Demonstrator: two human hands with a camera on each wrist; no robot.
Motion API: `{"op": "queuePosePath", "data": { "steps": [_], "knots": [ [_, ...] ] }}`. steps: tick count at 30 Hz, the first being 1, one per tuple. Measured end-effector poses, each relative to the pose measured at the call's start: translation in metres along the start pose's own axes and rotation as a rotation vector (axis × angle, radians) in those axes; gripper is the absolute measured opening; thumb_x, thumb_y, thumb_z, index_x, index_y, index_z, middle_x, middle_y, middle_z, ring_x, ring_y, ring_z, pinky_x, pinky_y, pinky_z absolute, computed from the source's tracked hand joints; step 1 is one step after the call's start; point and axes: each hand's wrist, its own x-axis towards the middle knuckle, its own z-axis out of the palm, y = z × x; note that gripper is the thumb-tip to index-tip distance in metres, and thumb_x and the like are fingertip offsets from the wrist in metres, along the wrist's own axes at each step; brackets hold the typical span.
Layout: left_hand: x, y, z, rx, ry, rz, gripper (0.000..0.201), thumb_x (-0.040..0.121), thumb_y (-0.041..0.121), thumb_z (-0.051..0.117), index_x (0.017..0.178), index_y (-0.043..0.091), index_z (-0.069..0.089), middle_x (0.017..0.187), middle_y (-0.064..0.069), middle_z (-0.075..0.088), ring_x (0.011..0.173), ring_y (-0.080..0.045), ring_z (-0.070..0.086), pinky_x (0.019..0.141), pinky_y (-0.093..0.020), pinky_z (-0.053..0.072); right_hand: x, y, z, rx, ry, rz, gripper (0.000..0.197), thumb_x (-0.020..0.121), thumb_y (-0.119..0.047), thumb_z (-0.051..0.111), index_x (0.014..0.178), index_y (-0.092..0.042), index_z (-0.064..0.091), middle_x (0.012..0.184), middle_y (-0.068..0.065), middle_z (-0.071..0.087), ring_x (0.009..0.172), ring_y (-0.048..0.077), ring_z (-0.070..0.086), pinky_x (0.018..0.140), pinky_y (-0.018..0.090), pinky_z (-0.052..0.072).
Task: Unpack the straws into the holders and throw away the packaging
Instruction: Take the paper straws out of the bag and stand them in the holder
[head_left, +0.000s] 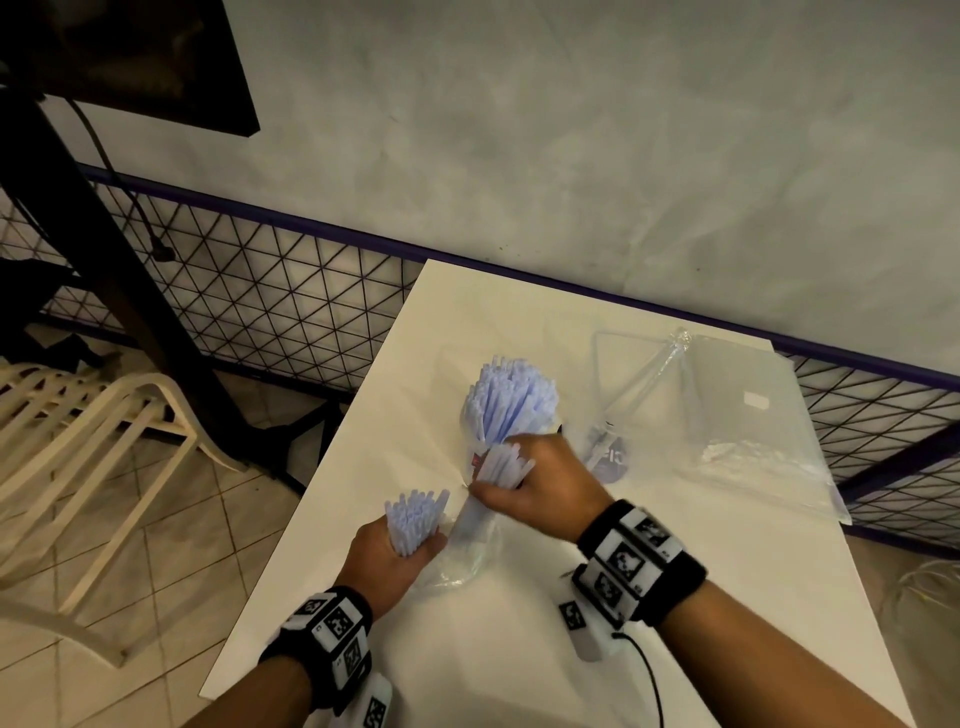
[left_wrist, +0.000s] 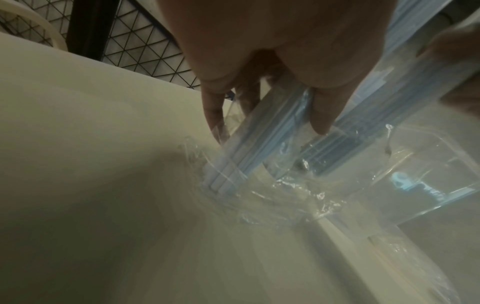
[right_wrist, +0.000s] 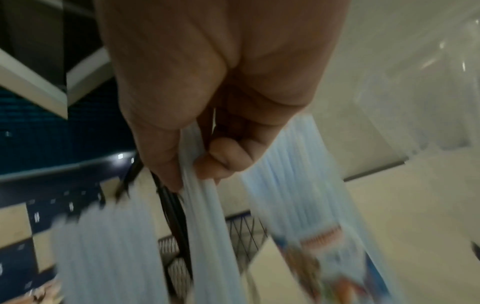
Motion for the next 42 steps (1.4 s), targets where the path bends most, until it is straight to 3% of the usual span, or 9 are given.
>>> {"op": "queuePosePath", "data": {
  "steps": [8,15,22,26,29,31,34,38,42],
  "knots": [
    [-0.002,0.004,0.002,0.012,0.013,-0.018,0.021,0.076,0.022,0.080,0.092,0.015,0.069,0.082,0.005,0.071,0.081,-0.011,0.067,0.074,-0.022,0.047,0.022,-0.036,-0.101,0.019,0.220,0.092,0.014,0.079,-0.025,0.082,0.081,-0.013,0.077,0.068,-0.001,0.073,0.058,0.008,0.068,0.055,0.026,0.056],
    [0.000,0.001,0.001,0.023,0.017,-0.004,0.027,0.075,0.022,0.081,0.098,0.014,0.070,0.092,-0.001,0.073,0.089,-0.017,0.068,0.085,-0.031,0.051,0.048,-0.023,-0.111,-0.120,0.269,0.084,0.016,0.078,-0.029,0.080,0.079,-0.014,0.076,0.064,-0.007,0.068,0.056,0.002,0.063,0.055,0.021,0.052],
    [-0.002,0.004,0.002,0.025,0.022,-0.003,0.029,0.076,0.021,0.080,0.100,0.008,0.069,0.089,0.000,0.071,0.087,-0.017,0.067,0.085,-0.029,0.050,0.057,0.004,-0.065,-0.140,0.050,0.113,0.039,0.072,-0.036,0.087,0.100,-0.015,0.072,0.095,-0.002,0.072,0.086,0.014,0.065,0.079,0.029,0.053],
    [-0.003,0.004,0.001,0.013,0.023,0.000,0.029,0.076,0.020,0.080,0.100,0.008,0.070,0.088,0.000,0.071,0.086,-0.016,0.068,0.081,-0.026,0.049,0.057,0.005,-0.064,0.037,0.248,0.044,0.081,0.062,-0.038,0.093,0.132,-0.029,0.053,0.125,-0.008,0.056,0.104,0.004,0.055,0.078,0.013,0.044],
    [-0.003,0.007,0.001,0.018,0.017,-0.020,0.023,0.076,0.022,0.080,0.096,0.016,0.069,0.085,0.005,0.071,0.084,-0.011,0.068,0.078,-0.022,0.048,0.055,0.004,-0.060,0.052,0.388,-0.097,0.077,0.073,-0.041,0.086,0.138,-0.027,0.047,0.139,-0.009,0.051,0.119,0.002,0.051,0.092,0.008,0.041],
    [-0.003,0.009,0.001,0.014,0.013,-0.015,0.020,0.077,0.021,0.080,0.091,0.025,0.068,0.083,0.013,0.069,0.081,0.001,0.067,0.075,-0.013,0.047,0.052,0.004,-0.050,-0.133,0.303,-0.184,0.066,0.088,-0.049,0.069,0.143,-0.020,0.045,0.147,-0.002,0.049,0.133,0.009,0.045,0.109,0.020,0.036],
    [-0.004,0.011,0.001,0.000,0.003,-0.011,0.022,0.077,0.018,0.079,0.085,0.033,0.065,0.083,0.012,0.070,0.075,0.011,0.065,0.069,-0.011,0.045,0.047,0.017,-0.024,-0.400,0.093,-0.214,0.066,0.096,-0.056,0.045,0.147,-0.015,0.040,0.154,0.004,0.043,0.146,0.021,0.033,0.116,0.041,0.033],
    [-0.004,0.011,0.000,-0.005,0.003,-0.022,0.021,0.077,0.019,0.079,0.091,0.027,0.066,0.087,0.010,0.070,0.082,0.002,0.066,0.073,-0.015,0.046,0.045,0.026,-0.002,-0.505,0.062,-0.212,0.073,0.094,-0.062,0.038,0.150,-0.015,0.038,0.158,0.002,0.037,0.150,0.021,0.025,0.119,0.043,0.026],
    [-0.003,0.010,0.000,0.018,-0.009,0.003,0.026,0.077,0.018,0.079,0.087,0.036,0.062,0.088,0.015,0.068,0.082,0.007,0.064,0.074,-0.012,0.044,0.060,0.015,-0.002,-0.505,0.188,-0.143,0.072,0.091,-0.060,0.054,0.150,-0.022,0.034,0.160,-0.001,0.032,0.150,0.019,0.023,0.119,0.041,0.020]
  ]
}}
